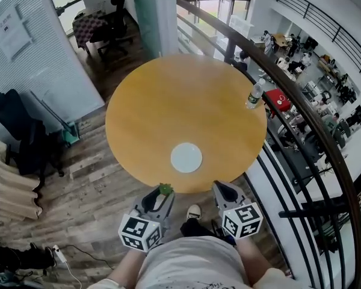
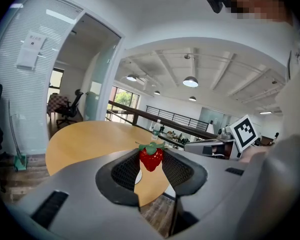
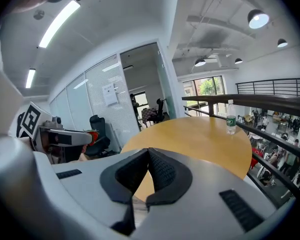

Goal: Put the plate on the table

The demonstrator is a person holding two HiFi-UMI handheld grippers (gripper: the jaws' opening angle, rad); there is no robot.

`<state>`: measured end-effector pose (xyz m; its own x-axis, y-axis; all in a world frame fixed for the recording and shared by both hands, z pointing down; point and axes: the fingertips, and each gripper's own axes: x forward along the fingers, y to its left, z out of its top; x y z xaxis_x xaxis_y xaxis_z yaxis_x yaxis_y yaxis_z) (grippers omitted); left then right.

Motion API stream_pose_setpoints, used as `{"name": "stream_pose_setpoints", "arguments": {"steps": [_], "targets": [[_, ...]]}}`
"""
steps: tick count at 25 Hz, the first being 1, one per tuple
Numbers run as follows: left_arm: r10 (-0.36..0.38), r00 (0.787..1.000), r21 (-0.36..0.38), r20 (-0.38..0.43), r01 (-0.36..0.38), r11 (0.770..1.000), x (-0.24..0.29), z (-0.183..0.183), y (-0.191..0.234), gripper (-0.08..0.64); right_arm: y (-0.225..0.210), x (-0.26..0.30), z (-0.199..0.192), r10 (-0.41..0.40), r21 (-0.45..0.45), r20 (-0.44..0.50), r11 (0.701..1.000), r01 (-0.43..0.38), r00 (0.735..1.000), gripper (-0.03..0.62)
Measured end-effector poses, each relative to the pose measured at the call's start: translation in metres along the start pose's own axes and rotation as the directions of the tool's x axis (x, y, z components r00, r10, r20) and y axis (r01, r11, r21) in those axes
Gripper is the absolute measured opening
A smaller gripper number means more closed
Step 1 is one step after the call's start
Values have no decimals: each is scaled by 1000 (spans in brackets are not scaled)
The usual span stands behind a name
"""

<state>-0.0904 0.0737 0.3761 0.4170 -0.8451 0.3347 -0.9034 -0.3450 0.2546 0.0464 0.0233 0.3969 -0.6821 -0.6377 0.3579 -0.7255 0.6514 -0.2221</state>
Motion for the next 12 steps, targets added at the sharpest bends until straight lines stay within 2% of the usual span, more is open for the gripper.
{"name": "stream_pose_setpoints", "arguments": {"steps": [5,12], "targets": [[12,1000,-20,-3,-12,1000,42,16,12,153,-33,26,24,15,0,4,1000,-15,1000,20],[24,1000,-21,-3,-24,999,68,21,14,153,-56,39,32,34,-16,-3,999,-34,999,20]]}}
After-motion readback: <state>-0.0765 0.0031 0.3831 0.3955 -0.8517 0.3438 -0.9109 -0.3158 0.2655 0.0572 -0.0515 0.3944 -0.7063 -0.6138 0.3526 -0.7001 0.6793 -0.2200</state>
